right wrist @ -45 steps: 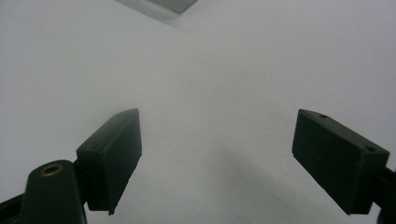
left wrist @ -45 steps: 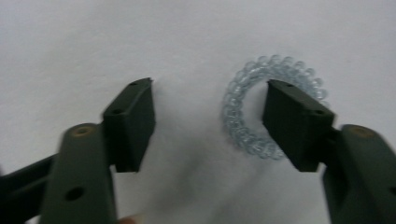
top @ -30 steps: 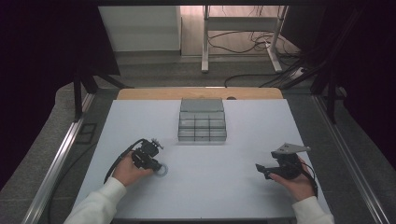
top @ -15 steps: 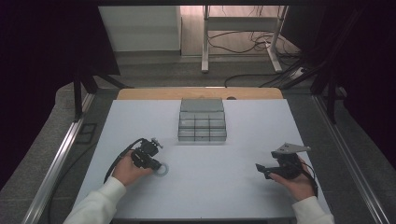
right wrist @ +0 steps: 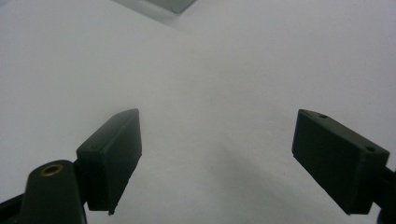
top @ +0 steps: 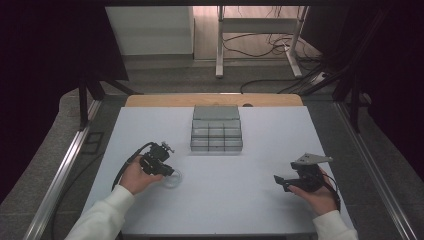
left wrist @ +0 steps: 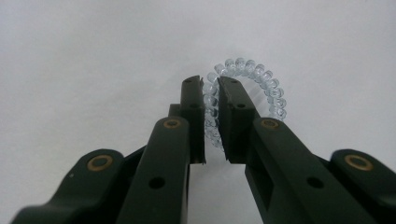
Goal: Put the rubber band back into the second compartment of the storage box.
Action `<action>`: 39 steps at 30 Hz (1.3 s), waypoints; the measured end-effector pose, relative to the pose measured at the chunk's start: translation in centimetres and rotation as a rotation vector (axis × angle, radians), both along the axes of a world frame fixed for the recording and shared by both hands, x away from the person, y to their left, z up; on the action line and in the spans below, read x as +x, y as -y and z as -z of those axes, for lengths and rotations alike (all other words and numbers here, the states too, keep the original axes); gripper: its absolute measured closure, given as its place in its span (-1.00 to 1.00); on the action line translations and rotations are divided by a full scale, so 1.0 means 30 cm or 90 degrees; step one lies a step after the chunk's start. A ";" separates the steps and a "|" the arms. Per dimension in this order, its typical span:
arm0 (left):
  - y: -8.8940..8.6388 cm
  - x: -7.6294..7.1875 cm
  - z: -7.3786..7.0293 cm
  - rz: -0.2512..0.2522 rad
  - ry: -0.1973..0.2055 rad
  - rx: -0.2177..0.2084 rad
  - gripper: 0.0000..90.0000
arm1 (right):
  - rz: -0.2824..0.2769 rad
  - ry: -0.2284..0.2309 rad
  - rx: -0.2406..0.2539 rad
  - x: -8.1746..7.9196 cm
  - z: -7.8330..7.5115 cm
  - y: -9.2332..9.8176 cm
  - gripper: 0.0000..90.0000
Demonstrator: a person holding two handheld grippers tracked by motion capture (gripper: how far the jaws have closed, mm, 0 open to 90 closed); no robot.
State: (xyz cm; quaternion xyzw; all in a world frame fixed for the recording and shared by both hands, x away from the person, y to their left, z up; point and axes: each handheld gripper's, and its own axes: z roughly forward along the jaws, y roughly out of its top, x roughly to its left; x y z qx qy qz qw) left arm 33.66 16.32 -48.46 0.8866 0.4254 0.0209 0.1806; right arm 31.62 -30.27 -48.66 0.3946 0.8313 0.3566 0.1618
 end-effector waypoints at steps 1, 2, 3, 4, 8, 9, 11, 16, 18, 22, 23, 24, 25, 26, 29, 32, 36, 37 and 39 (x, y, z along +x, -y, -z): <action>0.002 0.001 -0.005 -0.004 0.002 -0.002 0.82 | 0.000 0.001 0.000 0.000 0.000 0.000 -0.62; 0.003 0.004 -0.010 -0.003 0.003 -0.005 0.82 | 0.000 0.001 0.000 0.001 0.000 0.000 -0.62; 0.004 0.007 -0.016 -0.002 0.006 -0.006 0.82 | -0.001 0.001 0.001 0.001 0.000 0.000 -0.62; 0.005 0.010 -0.022 -0.002 0.008 -0.007 0.82 | -0.001 0.001 0.000 0.001 0.000 0.000 -0.62; 0.011 0.027 -0.046 -0.003 0.016 -0.015 0.82 | -0.001 0.001 0.000 0.001 0.001 0.000 -0.62; 0.013 0.033 -0.054 -0.001 0.018 -0.015 0.82 | -0.001 0.000 0.000 0.001 0.001 0.000 -0.62; 0.018 0.041 -0.063 -0.002 0.020 -0.016 0.82 | -0.001 0.000 -0.002 0.001 0.000 0.000 -0.62; 0.040 0.073 -0.088 0.000 0.027 -0.024 0.82 | -0.001 0.000 -0.001 0.002 0.002 0.000 -0.62; 0.048 0.085 -0.095 0.000 0.029 -0.028 0.82 | -0.001 -0.001 -0.002 0.002 0.002 0.000 -0.62; 0.066 0.115 -0.109 -0.001 0.033 -0.034 0.82 | 0.000 -0.001 -0.001 0.002 0.002 0.001 -0.62; 0.070 0.123 -0.112 0.000 0.033 -0.035 0.82 | 0.000 -0.001 -0.001 0.002 0.003 0.001 -0.62; 0.076 0.132 -0.114 -0.002 0.034 -0.038 0.82 | 0.000 -0.001 -0.001 0.002 0.003 0.002 -0.62; 0.078 0.139 -0.115 -0.001 0.035 -0.037 0.82 | 0.000 -0.002 -0.002 0.003 0.003 0.002 -0.62; 0.081 0.144 -0.116 -0.004 0.036 -0.037 0.82 | 0.001 -0.003 -0.001 0.003 0.003 0.003 -0.62; 0.090 0.169 -0.119 -0.010 0.035 -0.040 0.82 | 0.001 -0.002 0.001 0.003 0.003 0.003 -0.62; 0.097 0.192 -0.123 -0.010 0.035 -0.041 0.82 | 0.002 -0.002 -0.001 0.003 0.002 0.003 -0.62; 0.109 0.217 -0.131 -0.015 0.035 -0.047 0.82 | 0.002 -0.002 0.001 0.003 0.002 0.003 -0.62; 0.111 0.222 -0.133 -0.013 0.035 -0.047 0.82 | 0.002 -0.002 0.001 0.003 0.002 0.003 -0.62; 0.117 0.235 -0.141 -0.011 0.035 -0.047 0.82 | 0.003 -0.002 0.001 0.003 0.002 0.004 -0.62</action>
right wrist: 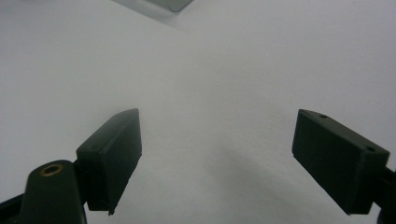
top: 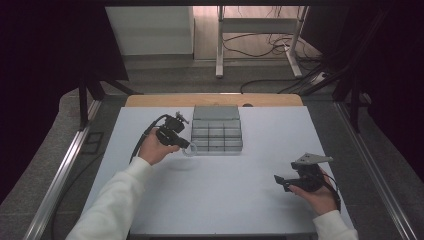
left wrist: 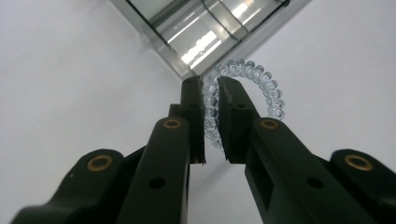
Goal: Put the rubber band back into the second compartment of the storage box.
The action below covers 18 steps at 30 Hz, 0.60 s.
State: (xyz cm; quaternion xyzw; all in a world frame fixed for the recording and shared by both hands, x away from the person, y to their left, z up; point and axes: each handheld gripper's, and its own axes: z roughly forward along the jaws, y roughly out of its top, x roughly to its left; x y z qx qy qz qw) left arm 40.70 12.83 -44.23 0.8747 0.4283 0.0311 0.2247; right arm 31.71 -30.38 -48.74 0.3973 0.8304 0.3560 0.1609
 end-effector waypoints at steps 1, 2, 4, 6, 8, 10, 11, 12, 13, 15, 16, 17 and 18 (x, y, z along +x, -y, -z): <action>0.002 0.004 -0.003 0.001 0.001 0.000 0.82 | 0.000 0.000 0.001 0.000 0.000 0.000 -0.62; 0.005 0.009 -0.006 0.000 0.003 -0.002 0.82 | 0.000 0.000 0.001 0.000 0.000 0.000 -0.62; 0.010 0.020 -0.011 0.001 0.001 -0.008 0.82 | 0.000 0.000 0.001 0.000 0.000 0.000 -0.62; 0.016 0.029 -0.016 -0.002 0.003 -0.009 0.82 | 0.001 0.000 0.001 0.000 0.000 0.001 -0.62; 0.022 0.041 -0.023 0.000 0.005 -0.010 0.82 | 0.001 0.000 0.001 0.000 0.000 0.001 -0.62; 0.027 0.052 -0.028 -0.004 0.007 -0.017 0.82 | 0.001 0.000 0.001 0.001 0.001 0.001 -0.62; 0.030 0.058 -0.029 -0.004 0.006 -0.021 0.82 | 0.001 0.000 0.000 0.001 0.001 0.001 -0.62; 0.032 0.062 -0.029 -0.003 0.006 -0.019 0.82 | 0.001 0.000 0.001 0.001 0.000 0.001 -0.62; 0.036 0.066 -0.030 -0.006 0.006 -0.018 0.82 | 0.001 0.000 0.001 0.001 0.000 0.002 -0.62; 0.041 0.079 -0.032 -0.005 0.007 -0.020 0.82 | 0.002 0.000 0.001 0.001 0.000 0.002 -0.62; 0.044 0.083 -0.032 -0.006 0.007 -0.022 0.82 | 0.002 0.000 0.001 0.001 0.000 0.002 -0.62; 0.047 0.087 -0.033 -0.007 0.008 -0.023 0.82 | 0.001 0.000 0.001 0.001 0.001 0.002 -0.62; 0.051 0.093 -0.033 -0.008 0.008 -0.024 0.82 | 0.001 0.000 0.001 0.002 0.001 0.002 -0.62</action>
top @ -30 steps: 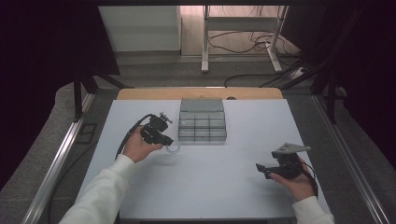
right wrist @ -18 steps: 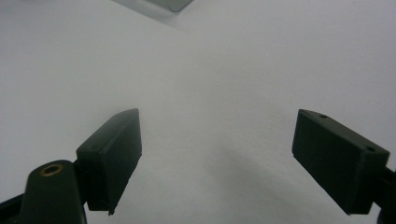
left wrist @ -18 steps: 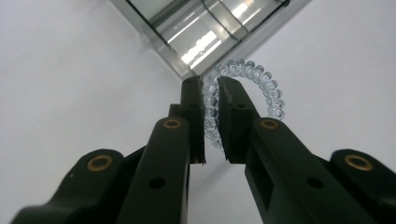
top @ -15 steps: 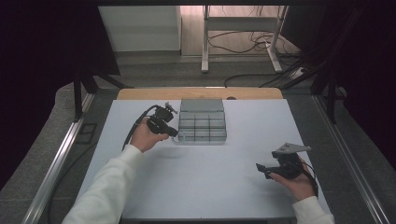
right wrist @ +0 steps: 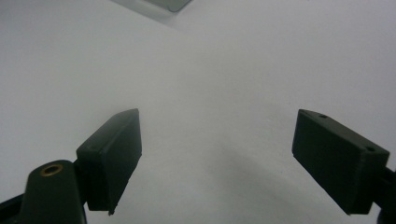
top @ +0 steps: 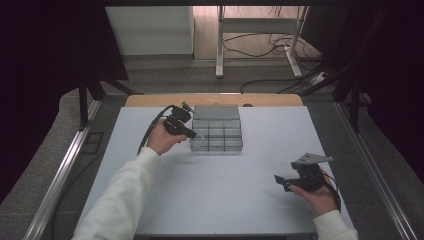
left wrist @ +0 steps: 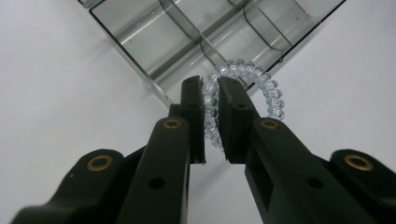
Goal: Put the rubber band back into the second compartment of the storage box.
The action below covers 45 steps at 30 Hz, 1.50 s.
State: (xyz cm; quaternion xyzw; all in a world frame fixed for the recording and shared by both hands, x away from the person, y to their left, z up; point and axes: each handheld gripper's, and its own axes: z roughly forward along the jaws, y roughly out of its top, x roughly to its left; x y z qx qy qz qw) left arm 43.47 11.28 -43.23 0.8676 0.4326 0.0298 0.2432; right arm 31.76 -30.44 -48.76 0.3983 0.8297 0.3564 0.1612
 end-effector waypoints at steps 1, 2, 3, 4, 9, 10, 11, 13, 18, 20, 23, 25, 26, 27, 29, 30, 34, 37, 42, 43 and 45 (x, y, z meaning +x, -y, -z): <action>0.003 0.005 0.000 0.002 0.000 0.000 0.82 | 0.000 -0.001 0.000 0.000 0.000 0.000 -0.62; 0.006 0.009 0.000 -0.001 0.000 -0.001 0.82 | 0.000 0.000 0.000 0.000 0.000 0.000 -0.62; 0.010 0.014 0.002 -0.002 0.000 -0.002 0.82 | 0.000 0.000 0.000 0.000 0.000 0.001 -0.62; 0.012 0.019 0.003 0.001 -0.001 -0.001 0.82 | 0.000 0.000 0.000 0.000 0.001 0.001 -0.62; 0.024 0.041 0.004 -0.003 0.000 0.000 0.82 | 0.000 0.000 -0.001 0.001 0.001 0.002 -0.62; 0.027 0.044 0.002 -0.007 0.002 0.000 0.82 | 0.000 0.000 -0.001 0.001 0.001 0.002 -0.62; 0.028 0.048 0.001 -0.005 0.004 0.000 0.82 | 0.001 -0.001 0.001 0.001 0.001 0.002 -0.62; 0.033 0.055 -0.001 -0.009 0.006 -0.003 0.82 | 0.001 -0.001 0.001 0.001 0.000 0.003 -0.62; 0.048 0.070 0.003 -0.008 0.003 -0.009 0.82 | 0.002 -0.001 0.000 0.001 0.000 0.004 -0.62; 0.055 0.077 0.007 -0.008 0.002 -0.007 0.82 | 0.002 -0.001 0.000 0.001 0.000 0.004 -0.62; 0.065 0.087 0.012 -0.008 0.001 -0.009 0.82 | 0.002 -0.001 0.000 0.001 0.000 0.005 -0.62; 0.073 0.095 0.016 -0.006 0.001 -0.008 0.82 | 0.002 -0.001 0.001 0.002 0.001 0.005 -0.62; 0.077 0.098 0.018 -0.007 0.000 -0.010 0.82 | 0.001 -0.001 0.001 0.002 0.001 0.006 -0.62; 0.080 0.102 0.020 -0.006 0.000 -0.009 0.82 | 0.001 0.000 0.001 0.003 0.002 0.006 -0.62; 0.090 0.113 0.025 -0.004 0.000 -0.009 0.82 | 0.002 -0.001 0.001 0.003 0.002 0.006 -0.62; 0.094 0.118 0.027 -0.005 0.000 -0.009 0.82 | 0.002 0.000 0.001 0.003 0.002 0.007 -0.62; 0.116 0.140 0.038 -0.005 -0.002 -0.013 0.82 | 0.003 0.000 0.001 0.003 0.002 0.008 -0.62; 0.133 0.156 0.049 -0.007 -0.004 -0.011 0.82 | 0.004 0.000 0.002 0.004 0.003 0.009 -0.62; 0.152 0.181 0.061 -0.006 -0.007 -0.010 0.82 | 0.005 0.000 0.003 0.003 0.002 0.012 -0.62; 0.155 0.186 0.063 -0.006 -0.005 -0.011 0.82 | 0.006 0.000 0.004 0.003 0.002 0.012 -0.62; 0.161 0.194 0.066 -0.009 -0.005 -0.012 0.82 | 0.005 0.001 0.004 0.002 0.002 0.013 -0.62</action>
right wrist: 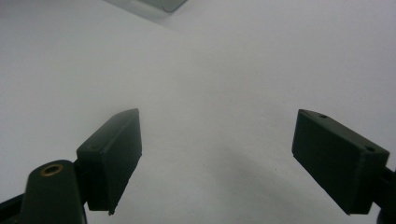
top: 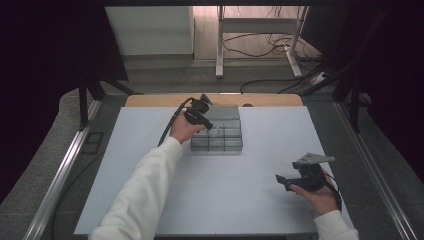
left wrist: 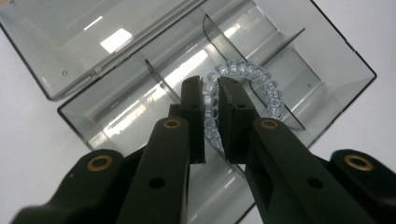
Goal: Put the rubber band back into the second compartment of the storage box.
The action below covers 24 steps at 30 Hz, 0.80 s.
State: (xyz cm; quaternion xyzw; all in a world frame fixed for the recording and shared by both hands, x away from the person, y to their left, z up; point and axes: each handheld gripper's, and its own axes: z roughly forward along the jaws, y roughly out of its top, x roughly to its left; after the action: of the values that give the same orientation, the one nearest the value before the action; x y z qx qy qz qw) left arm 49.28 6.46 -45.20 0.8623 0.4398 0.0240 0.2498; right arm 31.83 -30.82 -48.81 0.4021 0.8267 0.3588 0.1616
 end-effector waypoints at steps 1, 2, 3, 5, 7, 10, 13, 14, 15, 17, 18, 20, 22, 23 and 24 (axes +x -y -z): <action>0.002 0.004 0.001 -0.001 0.001 -0.001 0.82 | 0.001 0.000 0.001 0.000 0.000 0.000 -0.62; 0.004 0.008 0.003 -0.003 0.001 0.000 0.82 | 0.001 0.001 0.001 0.000 0.000 0.000 -0.62; 0.006 0.012 0.004 -0.003 0.001 -0.001 0.82 | 0.001 0.001 0.001 -0.001 -0.001 0.000 -0.62; 0.009 0.018 0.008 -0.006 0.003 -0.003 0.82 | 0.000 0.001 0.001 -0.001 -0.001 0.000 -0.62; 0.013 0.027 0.013 -0.008 0.002 -0.002 0.82 | 0.001 0.001 0.002 -0.001 -0.001 0.000 -0.62; 0.019 0.038 0.021 -0.013 0.005 0.002 0.82 | 0.000 0.002 0.001 -0.001 -0.001 0.000 -0.62; 0.025 0.048 0.025 -0.015 0.008 0.005 0.82 | 0.000 0.002 0.001 -0.001 -0.001 0.001 -0.62; 0.028 0.053 0.028 -0.017 0.011 0.005 0.82 | 0.000 0.002 0.001 -0.001 -0.001 0.001 -0.62; 0.029 0.055 0.029 -0.019 0.012 0.007 0.82 | 0.001 0.002 0.001 -0.001 -0.001 0.001 -0.62; 0.034 0.063 0.033 -0.021 0.016 0.010 0.82 | 0.000 0.002 0.001 -0.001 -0.001 0.001 -0.62; 0.036 0.067 0.036 -0.024 0.018 0.009 0.82 | 0.000 0.002 0.001 -0.001 -0.001 0.001 -0.62; 0.040 0.072 0.039 -0.025 0.021 0.013 0.82 | 0.001 0.002 0.002 -0.001 -0.001 0.002 -0.62; 0.041 0.076 0.043 -0.027 0.023 0.013 0.81 | 0.001 0.003 0.001 -0.001 -0.001 0.003 -0.62; 0.041 0.079 0.044 -0.029 0.023 0.012 0.81 | 0.002 0.002 0.002 -0.001 -0.001 0.003 -0.62; 0.041 0.082 0.046 -0.030 0.023 0.011 0.81 | 0.002 0.002 0.001 -0.001 -0.001 0.004 -0.62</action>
State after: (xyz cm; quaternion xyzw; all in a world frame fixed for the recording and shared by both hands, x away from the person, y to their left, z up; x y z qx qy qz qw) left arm 51.73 5.23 -46.58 0.8532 0.4554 0.0492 0.2494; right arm 31.80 -30.94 -48.78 0.4028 0.8256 0.3597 0.1632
